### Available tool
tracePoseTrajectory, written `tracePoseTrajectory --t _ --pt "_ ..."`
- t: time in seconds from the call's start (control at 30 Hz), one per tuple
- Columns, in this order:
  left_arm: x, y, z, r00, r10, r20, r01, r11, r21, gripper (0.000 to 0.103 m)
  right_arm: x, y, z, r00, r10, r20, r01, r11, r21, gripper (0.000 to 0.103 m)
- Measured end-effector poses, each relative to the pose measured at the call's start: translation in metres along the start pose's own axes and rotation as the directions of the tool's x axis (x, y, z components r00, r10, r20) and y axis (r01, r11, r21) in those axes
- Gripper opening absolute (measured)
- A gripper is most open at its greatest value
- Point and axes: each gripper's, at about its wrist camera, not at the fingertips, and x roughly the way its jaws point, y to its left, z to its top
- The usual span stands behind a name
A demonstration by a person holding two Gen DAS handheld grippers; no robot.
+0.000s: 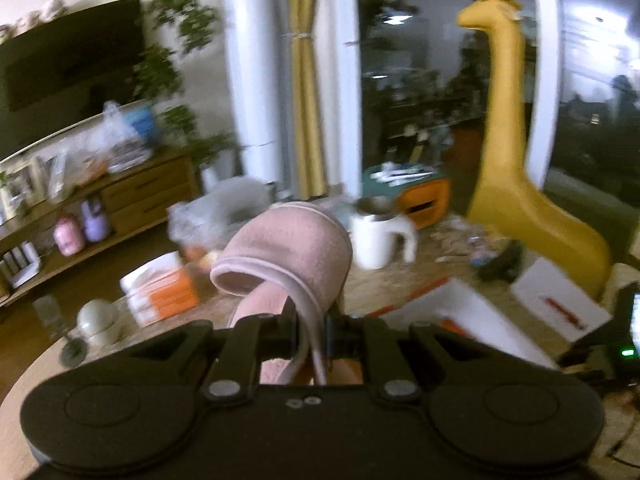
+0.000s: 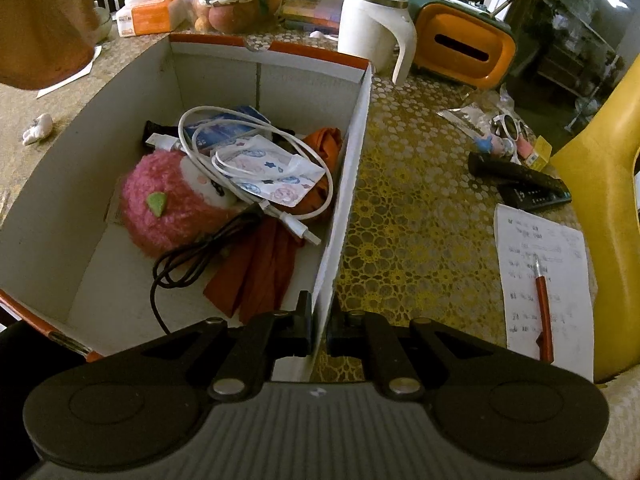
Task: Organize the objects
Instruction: 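Carry the pink hat with the left gripper over the box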
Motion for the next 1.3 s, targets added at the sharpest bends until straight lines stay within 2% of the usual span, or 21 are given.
tracePoseTrajectory --t 0.13,0.27,0.5,0.73,0.97,1.3 --pt "0.000 -0.031 0.003 0.997 -0.073 0.002 0.073 0.997 0.037 0.010 0.000 -0.002 0.000 1.000 0.007 0.003 -0.007 1.000 0.006 0.006" --pt "0.013 -0.063 0.001 0.987 -0.161 -0.025 0.162 0.985 0.056 0.010 0.001 -0.005 0.000 1.000 0.021 0.008 -0.021 1.000 0.017 0.006" --pt "0.038 -0.110 -0.016 0.967 -0.240 -0.084 0.249 0.962 0.110 0.010 0.001 -0.007 -0.001 0.999 0.034 0.011 -0.034 0.999 0.017 0.006" --pt "0.065 -0.142 -0.042 0.952 -0.260 -0.159 0.285 0.945 0.163 0.010 0.000 -0.008 -0.003 0.999 0.048 0.015 -0.048 0.999 0.018 0.007" --pt "0.090 -0.155 -0.070 0.945 -0.232 -0.231 0.284 0.932 0.225 0.010 0.000 -0.009 -0.004 0.998 0.053 0.018 -0.054 0.998 0.020 0.007" --pt "0.116 -0.154 -0.097 0.902 -0.245 -0.355 0.325 0.927 0.186 0.010 0.000 -0.009 -0.005 0.998 0.057 0.018 -0.057 0.998 0.019 0.007"
